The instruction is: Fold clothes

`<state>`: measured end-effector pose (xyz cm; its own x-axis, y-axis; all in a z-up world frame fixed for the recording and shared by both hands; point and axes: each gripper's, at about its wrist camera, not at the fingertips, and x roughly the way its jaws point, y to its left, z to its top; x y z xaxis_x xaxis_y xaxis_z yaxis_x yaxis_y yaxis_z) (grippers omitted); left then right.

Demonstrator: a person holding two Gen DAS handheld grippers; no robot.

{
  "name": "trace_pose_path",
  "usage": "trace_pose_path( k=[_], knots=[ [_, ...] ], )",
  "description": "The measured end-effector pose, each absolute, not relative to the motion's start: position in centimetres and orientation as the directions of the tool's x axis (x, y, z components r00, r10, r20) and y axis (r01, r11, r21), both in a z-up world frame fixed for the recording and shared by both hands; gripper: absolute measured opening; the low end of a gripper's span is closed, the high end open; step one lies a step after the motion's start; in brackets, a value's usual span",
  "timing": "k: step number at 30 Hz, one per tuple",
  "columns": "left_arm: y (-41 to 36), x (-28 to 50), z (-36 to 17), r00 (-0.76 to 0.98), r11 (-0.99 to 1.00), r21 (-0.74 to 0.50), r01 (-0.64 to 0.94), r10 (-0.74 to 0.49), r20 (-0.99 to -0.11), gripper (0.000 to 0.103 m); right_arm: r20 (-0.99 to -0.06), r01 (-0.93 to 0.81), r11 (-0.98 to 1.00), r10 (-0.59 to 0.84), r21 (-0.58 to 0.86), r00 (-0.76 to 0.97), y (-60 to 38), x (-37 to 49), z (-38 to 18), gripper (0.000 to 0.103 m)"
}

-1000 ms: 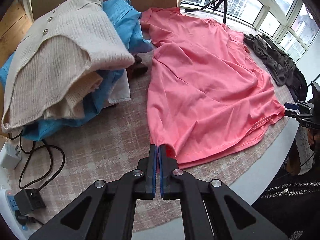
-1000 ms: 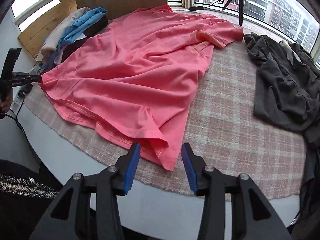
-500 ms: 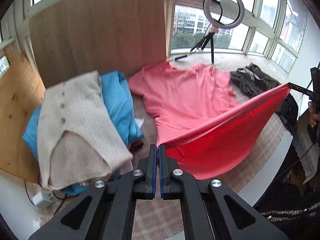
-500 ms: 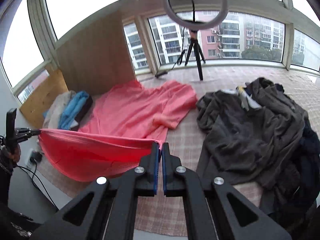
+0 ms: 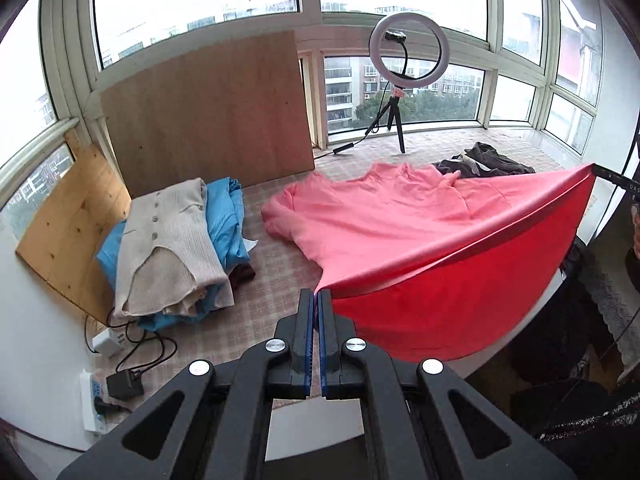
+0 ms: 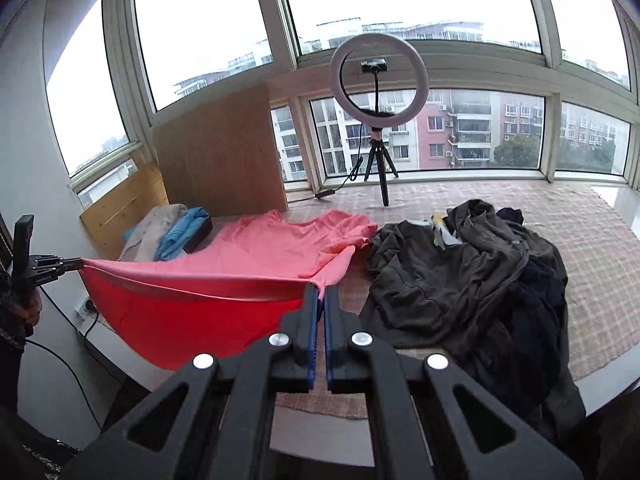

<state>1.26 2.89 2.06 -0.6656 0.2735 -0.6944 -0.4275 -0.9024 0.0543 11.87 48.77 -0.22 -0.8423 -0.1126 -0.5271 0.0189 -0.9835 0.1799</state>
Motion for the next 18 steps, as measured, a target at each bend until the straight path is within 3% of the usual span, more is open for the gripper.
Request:
trace_pose_path(
  k=[5, 11, 14, 18],
  knots=[
    [4.9, -1.0, 4.5, -0.676, -0.9, 0.076, -0.429, 0.264, -0.688, 0.002, -0.483, 0.029, -0.991, -0.09, 0.133, -0.871, 51.2, 11.7, 4.1, 0.003],
    [8.9, -15.2, 3.8, -0.634, -0.899, 0.116, -0.422, 0.201, -0.746, 0.002, -0.605, -0.029, -0.995, -0.034, 0.094, -0.796, 54.1, -2.4, 1.7, 0.003],
    [9.3, -21.4, 10.1, -0.687, -0.913, 0.138, -0.385, 0.183, -0.703, 0.001, -0.603, -0.06, -0.995, 0.001, 0.078, -0.798, 54.8, -10.9, 5.9, 0.003],
    [7.5, -22.4, 22.1, -0.805, -0.93, 0.194, -0.311, 0.15, -0.574, 0.002, -0.438, -0.048, -0.999, 0.039, 0.009, -0.898, 53.5, -12.5, 18.4, 0.003]
  ],
)
